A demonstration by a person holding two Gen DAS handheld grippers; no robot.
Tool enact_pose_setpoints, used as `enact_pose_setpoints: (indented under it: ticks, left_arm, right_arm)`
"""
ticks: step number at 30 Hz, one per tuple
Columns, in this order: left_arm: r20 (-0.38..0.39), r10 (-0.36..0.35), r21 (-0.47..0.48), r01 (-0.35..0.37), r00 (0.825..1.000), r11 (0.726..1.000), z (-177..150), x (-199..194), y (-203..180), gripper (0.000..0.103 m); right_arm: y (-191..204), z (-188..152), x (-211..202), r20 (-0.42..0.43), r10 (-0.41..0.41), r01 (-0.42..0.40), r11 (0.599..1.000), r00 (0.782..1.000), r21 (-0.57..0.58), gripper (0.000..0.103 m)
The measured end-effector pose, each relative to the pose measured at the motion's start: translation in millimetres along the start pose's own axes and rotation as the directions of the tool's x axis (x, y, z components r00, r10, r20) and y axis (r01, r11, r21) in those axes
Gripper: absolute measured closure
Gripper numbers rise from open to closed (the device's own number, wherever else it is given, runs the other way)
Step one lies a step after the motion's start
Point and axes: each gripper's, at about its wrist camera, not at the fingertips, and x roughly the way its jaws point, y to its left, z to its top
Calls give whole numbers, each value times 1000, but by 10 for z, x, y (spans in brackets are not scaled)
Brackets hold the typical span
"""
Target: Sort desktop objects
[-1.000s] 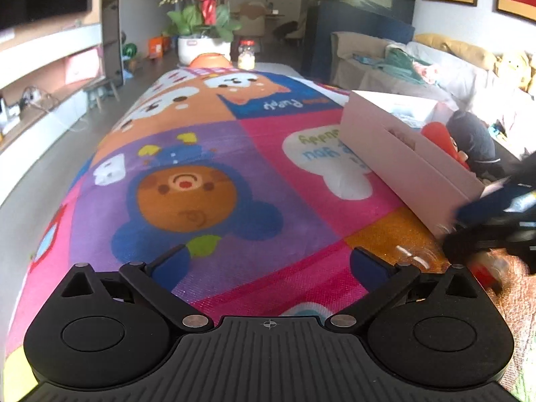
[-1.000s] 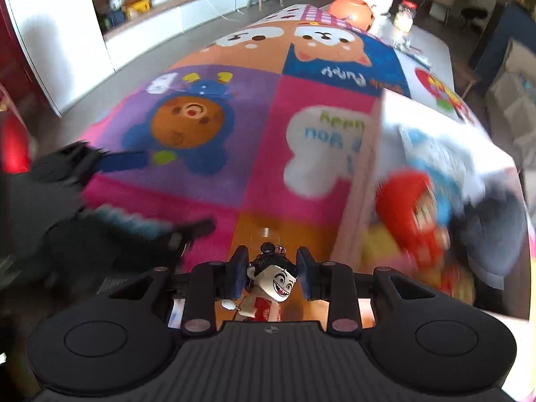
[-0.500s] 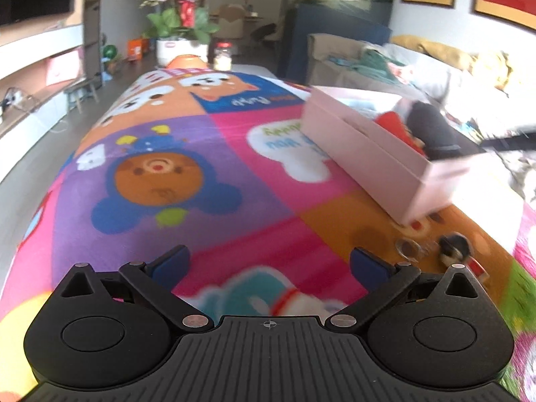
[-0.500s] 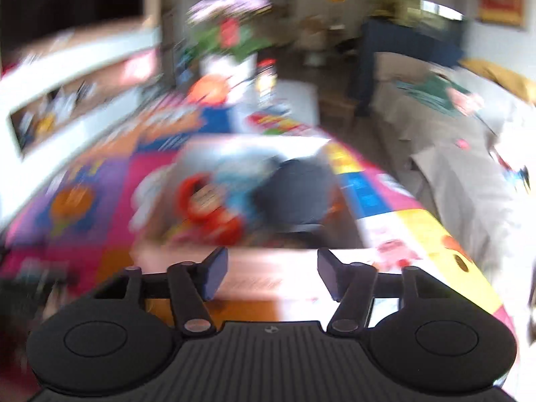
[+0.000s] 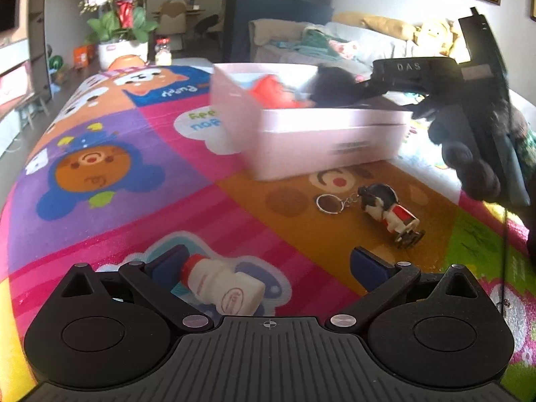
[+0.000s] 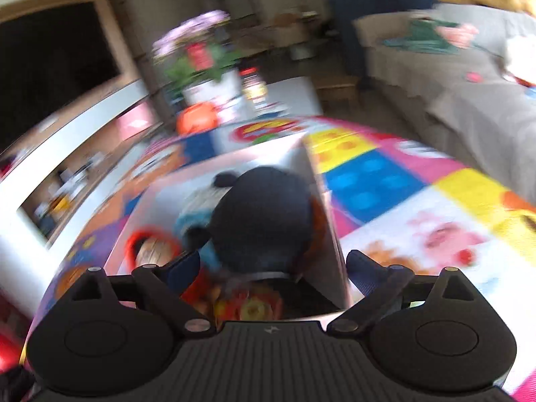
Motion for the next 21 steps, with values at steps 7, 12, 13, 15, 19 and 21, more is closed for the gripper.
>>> enact_pose_setpoints:
  ticks: [7,12,13,15,19,21]
  left_arm:
    - [5,-19,32,18,1000,999,1,-15,-38,0]
    - [19,-77,51,76,997,996,29,-41,-88,0]
    - [30,-87,33,86,996,996,73,-48,-53,0]
    - [67,-70,-25,72,995,997,236,-53,76,0]
    - [142,37,-179,-11,989,984,637,27,341,0]
    - [154,72,-233,-35,985,972,830,118,427,0]
  right_arm:
    - [353,-160,-213,-24,142,-144,983,990,-113,8]
    - [253,-217,-418,13,101,-98,988,995,-120,8]
    - [251,-220,-434,24,74,-71,990,997,-119,8]
    - [194,-191,-457,40,27,-23,994,999,-103,8]
    - [81,-110,-388,42,-53,55,997,998,-52,25]
    - [53,-83,-291,7,-39,39,999,999,-12,36]
